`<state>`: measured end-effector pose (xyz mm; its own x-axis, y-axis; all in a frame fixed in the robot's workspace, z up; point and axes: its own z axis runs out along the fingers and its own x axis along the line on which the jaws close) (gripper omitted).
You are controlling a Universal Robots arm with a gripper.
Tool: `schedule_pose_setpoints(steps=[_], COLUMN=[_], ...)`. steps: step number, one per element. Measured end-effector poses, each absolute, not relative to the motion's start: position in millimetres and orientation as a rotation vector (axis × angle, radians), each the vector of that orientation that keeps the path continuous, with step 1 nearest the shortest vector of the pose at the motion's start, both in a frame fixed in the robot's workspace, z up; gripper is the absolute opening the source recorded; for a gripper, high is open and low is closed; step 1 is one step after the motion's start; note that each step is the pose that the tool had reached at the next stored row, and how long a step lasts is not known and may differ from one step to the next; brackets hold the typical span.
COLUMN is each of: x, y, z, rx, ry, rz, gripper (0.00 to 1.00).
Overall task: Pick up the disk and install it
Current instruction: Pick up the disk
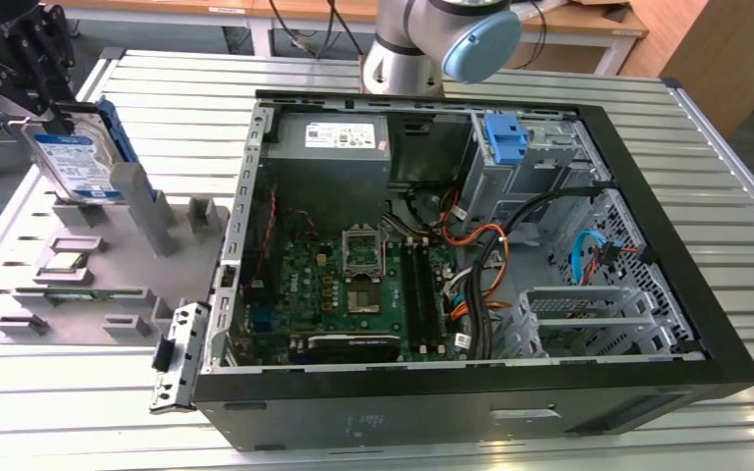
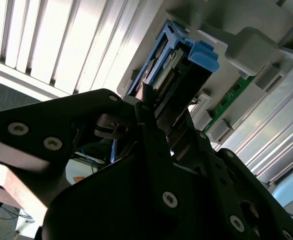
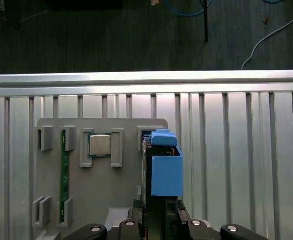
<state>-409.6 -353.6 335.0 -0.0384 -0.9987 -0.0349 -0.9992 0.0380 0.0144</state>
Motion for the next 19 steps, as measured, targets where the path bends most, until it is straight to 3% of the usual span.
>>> schedule_pose_setpoints(steps=[19], x=[-409.6], y=[-353.6], z=[335.3], rx=[-2.168], ry=[2.252], rz=[0.054], gripper=[0.35])
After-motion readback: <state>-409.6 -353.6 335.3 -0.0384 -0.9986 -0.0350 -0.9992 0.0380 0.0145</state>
